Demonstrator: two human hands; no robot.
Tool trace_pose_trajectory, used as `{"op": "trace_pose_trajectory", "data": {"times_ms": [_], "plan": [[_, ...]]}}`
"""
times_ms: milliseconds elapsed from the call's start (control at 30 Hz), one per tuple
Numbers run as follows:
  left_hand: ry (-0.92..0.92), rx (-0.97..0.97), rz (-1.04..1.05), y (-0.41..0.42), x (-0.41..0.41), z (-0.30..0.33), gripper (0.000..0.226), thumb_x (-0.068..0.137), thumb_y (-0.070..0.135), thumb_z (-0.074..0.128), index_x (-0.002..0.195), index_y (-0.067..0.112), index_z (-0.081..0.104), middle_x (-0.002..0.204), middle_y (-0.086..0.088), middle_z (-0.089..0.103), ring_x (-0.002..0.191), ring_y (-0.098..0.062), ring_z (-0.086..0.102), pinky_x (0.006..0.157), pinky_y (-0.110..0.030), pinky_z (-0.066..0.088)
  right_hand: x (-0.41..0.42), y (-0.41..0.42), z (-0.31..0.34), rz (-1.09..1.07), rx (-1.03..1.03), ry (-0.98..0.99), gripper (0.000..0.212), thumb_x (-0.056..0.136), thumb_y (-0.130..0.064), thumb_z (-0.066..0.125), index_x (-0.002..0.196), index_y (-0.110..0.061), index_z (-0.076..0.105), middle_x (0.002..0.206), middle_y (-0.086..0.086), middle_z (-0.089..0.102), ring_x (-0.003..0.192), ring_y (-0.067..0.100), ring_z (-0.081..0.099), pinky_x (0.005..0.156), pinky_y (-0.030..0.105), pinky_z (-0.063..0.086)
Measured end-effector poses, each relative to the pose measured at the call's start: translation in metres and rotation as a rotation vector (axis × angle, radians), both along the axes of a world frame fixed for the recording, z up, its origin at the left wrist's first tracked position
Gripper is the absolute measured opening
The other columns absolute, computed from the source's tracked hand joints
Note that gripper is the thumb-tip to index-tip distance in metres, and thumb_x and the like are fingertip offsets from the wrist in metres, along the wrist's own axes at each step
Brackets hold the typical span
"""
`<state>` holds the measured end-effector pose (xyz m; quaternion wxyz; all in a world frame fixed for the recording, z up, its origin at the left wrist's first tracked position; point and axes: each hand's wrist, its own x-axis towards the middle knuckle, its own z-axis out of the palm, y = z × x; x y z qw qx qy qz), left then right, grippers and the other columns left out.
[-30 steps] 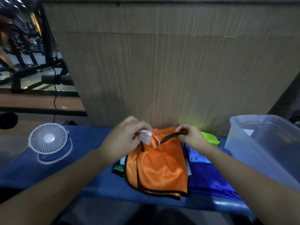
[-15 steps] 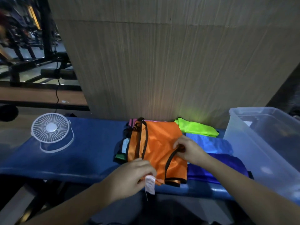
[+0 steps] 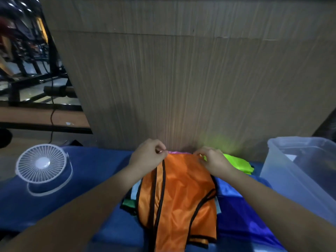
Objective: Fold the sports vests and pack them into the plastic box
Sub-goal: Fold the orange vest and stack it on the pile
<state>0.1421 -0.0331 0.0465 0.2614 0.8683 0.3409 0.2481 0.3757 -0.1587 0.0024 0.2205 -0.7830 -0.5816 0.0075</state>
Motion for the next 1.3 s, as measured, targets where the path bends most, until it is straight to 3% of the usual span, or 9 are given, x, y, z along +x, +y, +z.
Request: {"op": "trace_pose_trajectory", "data": {"times_ms": [200, 333, 467, 600, 700, 867, 1033, 1167, 1300], "plan": [[0.536, -0.047, 0.059, 0.05, 0.059, -0.015, 0.076, 0.079, 0.069, 0.066, 0.138, 0.024, 0.052, 0.141, -0.003, 0.049, 0.131, -0.028, 0.044, 0.099, -0.041, 0.044, 0.019, 0.054, -0.003, 0.023, -0.332, -0.336, 0.052, 0.086, -0.049, 0.064, 0.135, -0.034, 0.056, 0.135, -0.008, 0.058, 0.129, 0.02, 0.045, 0.1, 0.034, 0.032], [0.703, 0.001, -0.042, 0.068, 0.059, -0.039, 0.064, 0.072, 0.058, 0.078, 0.124, 0.022, 0.064, 0.127, -0.001, 0.062, 0.121, -0.027, 0.054, 0.094, -0.036, 0.047, 0.025, 0.065, -0.013, 0.041, -0.376, -0.333, 0.042, 0.084, -0.046, 0.067, 0.124, -0.033, 0.064, 0.125, -0.006, 0.061, 0.127, 0.019, 0.043, 0.098, 0.035, 0.03], [0.555, -0.084, -0.099, 0.081, 0.046, -0.04, 0.039, 0.075, 0.036, 0.081, 0.11, 0.027, 0.066, 0.115, 0.005, 0.065, 0.11, -0.017, 0.061, 0.095, -0.035, 0.046, 0.026, 0.064, -0.012, 0.011, -0.192, -0.085, 0.009, 0.085, -0.034, 0.069, 0.093, -0.03, 0.066, 0.106, -0.005, 0.064, 0.111, 0.018, 0.05, 0.091, 0.032, 0.032], [0.234, -0.267, -0.119, 0.087, 0.035, -0.022, 0.022, 0.079, 0.02, 0.081, 0.095, 0.029, 0.069, 0.104, 0.005, 0.068, 0.099, -0.013, 0.065, 0.087, -0.033, 0.055, 0.026, 0.056, 0.001, 0.049, 0.006, 0.44, 0.03, 0.088, -0.008, 0.069, 0.074, -0.023, 0.047, 0.069, -0.008, 0.05, 0.068, 0.013, 0.048, 0.065, 0.03, 0.037], [0.076, -0.293, -0.102, 0.086, 0.027, -0.001, 0.021, 0.08, 0.029, 0.082, 0.098, 0.03, 0.071, 0.102, 0.005, 0.067, 0.096, -0.012, 0.065, 0.085, -0.037, 0.057, 0.024, 0.047, 0.014, 0.063, 0.129, 0.705, 0.028, 0.089, 0.004, 0.065, 0.082, -0.017, 0.048, 0.069, -0.002, 0.05, 0.062, 0.011, 0.045, 0.055, 0.025, 0.036], [-0.004, -0.238, -0.128, 0.083, 0.024, 0.028, 0.028, 0.083, 0.033, 0.08, 0.109, 0.025, 0.072, 0.108, 0.011, 0.064, 0.106, -0.01, 0.06, 0.093, -0.03, 0.048, 0.022, 0.037, 0.039, 0.142, 0.033, 0.95, 0.024, 0.091, 0.0, 0.066, 0.111, -0.013, 0.063, 0.095, 0.003, 0.067, 0.084, 0.013, 0.061, 0.076, 0.024, 0.05], [-0.051, -0.131, -0.14, 0.082, 0.032, 0.049, 0.024, 0.084, 0.026, 0.079, 0.108, 0.025, 0.072, 0.11, 0.008, 0.066, 0.108, -0.008, 0.057, 0.088, -0.026, 0.043, 0.026, 0.038, 0.066, 0.165, -0.17, 0.627, 0.016, 0.085, -0.004, 0.073, 0.1, -0.011, 0.072, 0.093, 0.003, 0.071, 0.083, 0.012, 0.064, 0.08, 0.027, 0.053], [-0.079, 0.021, -0.139, 0.086, 0.043, 0.06, 0.019, 0.085, 0.026, 0.078, 0.101, 0.025, 0.067, 0.101, 0.012, 0.063, 0.101, -0.01, 0.06, 0.082, -0.027, 0.044, 0.028, 0.052, 0.081, -0.014, 0.059, 0.176, 0.011, 0.085, -0.008, 0.072, 0.095, -0.013, 0.07, 0.087, 0.004, 0.067, 0.086, 0.02, 0.063, 0.072, 0.027, 0.044], [-0.134, 0.13, -0.116, 0.092, 0.053, 0.066, 0.019, 0.086, 0.024, 0.077, 0.1, 0.023, 0.065, 0.103, 0.007, 0.065, 0.098, -0.009, 0.058, 0.074, -0.02, 0.042, 0.033, 0.064, 0.083, -0.107, 0.189, 0.064, 0.015, 0.086, -0.012, 0.069, 0.1, -0.016, 0.07, 0.098, 0.009, 0.072, 0.1, 0.03, 0.065, 0.083, 0.033, 0.047]]}}
